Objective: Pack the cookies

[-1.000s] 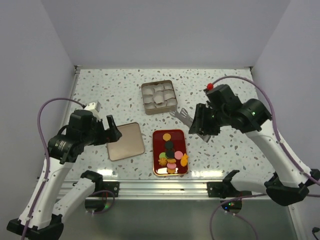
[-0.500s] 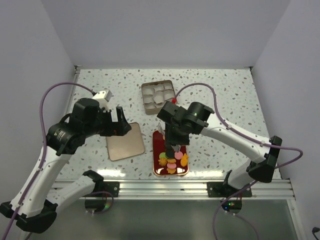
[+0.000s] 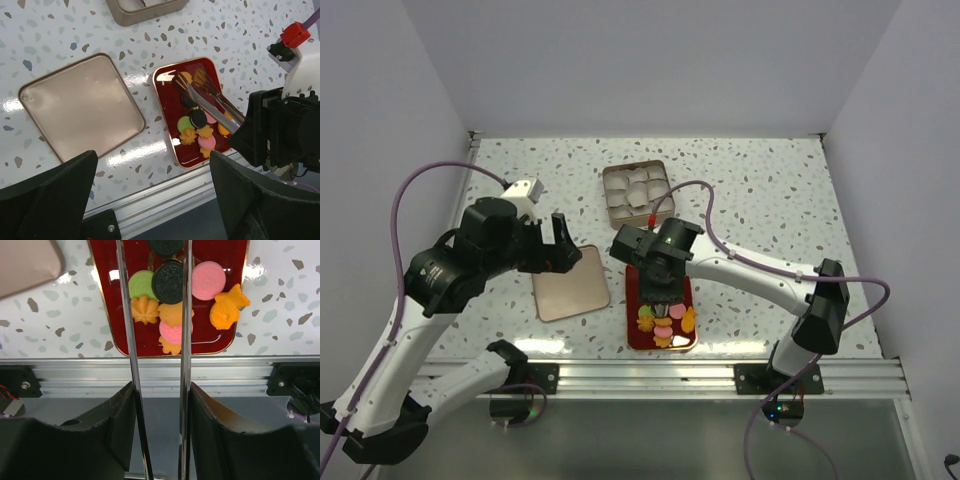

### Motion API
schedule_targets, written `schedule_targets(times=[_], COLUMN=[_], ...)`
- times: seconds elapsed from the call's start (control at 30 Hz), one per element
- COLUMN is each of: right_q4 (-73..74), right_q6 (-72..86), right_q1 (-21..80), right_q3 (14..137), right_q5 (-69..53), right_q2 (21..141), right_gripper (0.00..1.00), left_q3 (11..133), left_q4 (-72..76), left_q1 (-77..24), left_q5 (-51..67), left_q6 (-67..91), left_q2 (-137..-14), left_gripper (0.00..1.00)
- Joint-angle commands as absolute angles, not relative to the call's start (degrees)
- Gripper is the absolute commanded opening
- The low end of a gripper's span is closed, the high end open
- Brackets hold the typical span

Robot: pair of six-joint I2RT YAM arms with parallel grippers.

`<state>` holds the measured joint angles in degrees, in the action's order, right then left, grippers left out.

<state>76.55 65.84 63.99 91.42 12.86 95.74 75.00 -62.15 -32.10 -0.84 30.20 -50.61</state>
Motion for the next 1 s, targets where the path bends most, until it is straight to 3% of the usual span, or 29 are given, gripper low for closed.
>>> schedule_targets(times=[0.0,0.67,0.97], right_q4=[87.1,83.14,84.11], right_q6=[69.34,65.83,65.21], right_q1=[64.16,64.25,64.25], right_q3=[89.83,90.79,94.65], right_q5=[14.68,14.06,13.97], right_q2=[94.13,100.54,101.51], right_gripper=[0.46,0.46,0.31], left_q3=[75.94,74.09,74.88], left_q4=[-61.79,-62.67,-63.1], left_q1=[-32.52,-33.92,-34.54], left_q5=[-1.58,-4.48,-5.89], left_q6=[29.0,28.13,27.69], left_q2=[-50.01,-47.29,-47.55], left_gripper=[1.0,1.0,1.0])
